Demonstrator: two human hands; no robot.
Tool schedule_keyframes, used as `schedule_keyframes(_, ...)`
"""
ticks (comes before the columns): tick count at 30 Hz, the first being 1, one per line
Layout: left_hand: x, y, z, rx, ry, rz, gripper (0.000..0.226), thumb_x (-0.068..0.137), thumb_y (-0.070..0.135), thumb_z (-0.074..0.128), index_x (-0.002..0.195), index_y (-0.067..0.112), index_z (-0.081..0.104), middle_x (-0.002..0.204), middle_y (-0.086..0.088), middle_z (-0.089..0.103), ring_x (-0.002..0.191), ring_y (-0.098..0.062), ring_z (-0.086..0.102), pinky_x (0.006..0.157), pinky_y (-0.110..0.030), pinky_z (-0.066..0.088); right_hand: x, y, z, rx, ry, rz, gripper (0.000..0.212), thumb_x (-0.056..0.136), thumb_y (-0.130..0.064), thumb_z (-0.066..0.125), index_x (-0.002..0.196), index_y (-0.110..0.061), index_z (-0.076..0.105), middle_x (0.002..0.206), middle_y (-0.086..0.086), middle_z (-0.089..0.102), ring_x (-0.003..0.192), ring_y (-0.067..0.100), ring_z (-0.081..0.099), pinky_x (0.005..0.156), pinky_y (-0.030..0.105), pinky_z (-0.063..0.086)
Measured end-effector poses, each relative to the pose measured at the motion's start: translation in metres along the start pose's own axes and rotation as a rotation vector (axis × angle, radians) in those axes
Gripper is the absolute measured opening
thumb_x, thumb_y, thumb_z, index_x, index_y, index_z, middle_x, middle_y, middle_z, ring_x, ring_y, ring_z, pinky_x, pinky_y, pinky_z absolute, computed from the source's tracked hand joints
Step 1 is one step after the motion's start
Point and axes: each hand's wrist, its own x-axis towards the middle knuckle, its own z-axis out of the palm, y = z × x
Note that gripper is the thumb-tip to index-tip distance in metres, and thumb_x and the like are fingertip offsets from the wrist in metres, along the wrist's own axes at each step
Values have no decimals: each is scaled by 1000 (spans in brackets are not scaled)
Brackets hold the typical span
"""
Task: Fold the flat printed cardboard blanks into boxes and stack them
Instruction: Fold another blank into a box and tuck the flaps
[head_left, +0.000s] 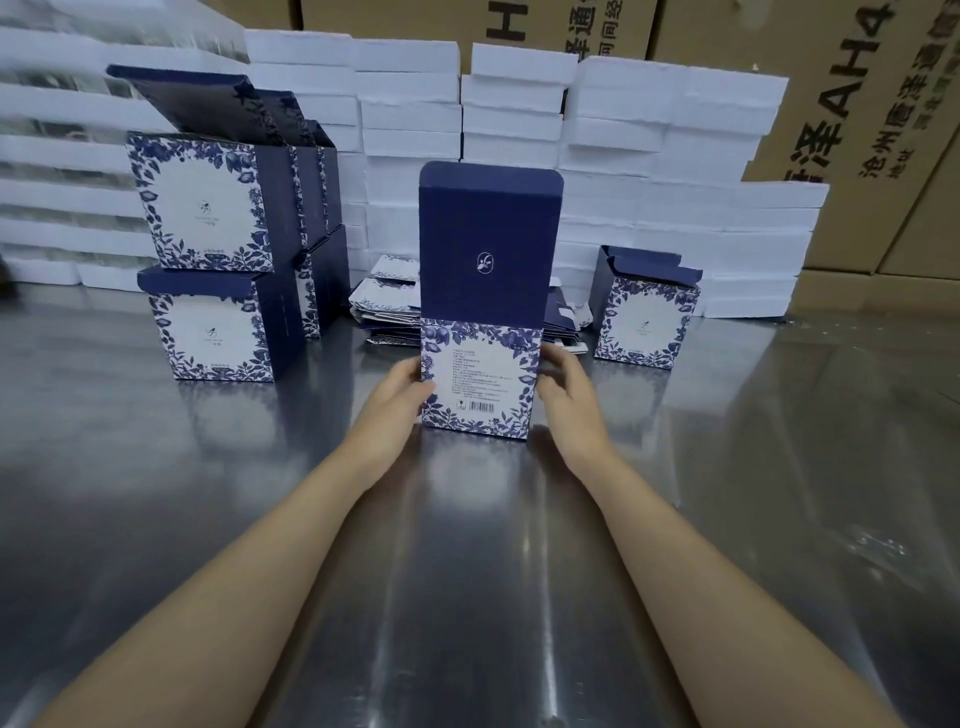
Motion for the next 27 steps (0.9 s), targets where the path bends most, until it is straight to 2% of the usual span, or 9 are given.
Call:
schedule_keyframes(3,-2,-1,-2,-42,-94,-1,45,93,43,59,134,34,45,125,22,61,122,-3,54,107,-31,37,-3,1,-5,-13,-83,-11,78,91,-22,66,152,-29,17,153,-9,31,132,-4,34,99,8,32)
schedule_keyframes(5,-2,1,-1,19,46,35,83,83,52,68,150,29,24,148,14,41,136,-6,38,113,-32,27,-4,0,-3,61,-156,36,98,88,-29,68,154,-28,-4,143,-6,42,120,-11,46,82,-3,36)
schedule_keyframes(8,1,3,-3,244,420,26,92,85,36,71,152,11,12,153,-13,13,138,-27,31,115,-34,24,-6,-6,2,98,-27,61,59,96,-38,54,149,-25,30,92,-9,62,81,-2,59,79,17,47)
schedule_keyframes(11,3,5,-13,206,556,59,52,95,24,60,140,8,39,139,-15,35,97,-16,55,95,-21,37,-3,-5,-1,115,147,-23,20,102,-28,46,107,-14,59,54,-4,51,50,9,46,59,28,42)
schedule_keyframes(15,7,7,-10,-9,502,-57,29,103,27,37,119,14,57,126,-9,58,78,-10,58,75,-28,42,-1,-4,-3,18,166,11,40,95,-28,61,130,-12,53,96,-1,57,82,3,52,76,9,40)
schedule_keyframes(18,2,14,0,-178,316,-112,36,105,40,30,118,18,56,128,-5,59,100,-15,58,79,-31,48,-2,-3,-2,-112,23,34,67,88,-35,68,145,-19,38,140,-6,43,124,1,43,104,18,32)
schedule_keyframes(22,-6,15,6,-255,51,-52,67,88,67,40,147,36,29,148,5,42,131,-12,43,110,-44,37,-3,1,1,-295,-35,-90,67,86,-14,72,144,-17,41,138,0,50,116,10,51,108,34,40)
schedule_keyframes(25,-9,15,9,-123,49,28,93,76,75,52,148,51,-2,143,16,39,131,-6,42,115,-48,30,-1,1,6,-299,28,-144,56,86,-2,65,138,-16,50,128,-4,57,93,3,58,90,12,45)
schedule_keyframes(27,-10,15,9,-72,107,70,94,76,74,54,149,49,1,139,15,39,130,-7,43,114,-49,31,-3,-1,9,-172,27,-137,48,86,5,58,130,-14,56,117,-16,63,77,3,62,75,12,50)
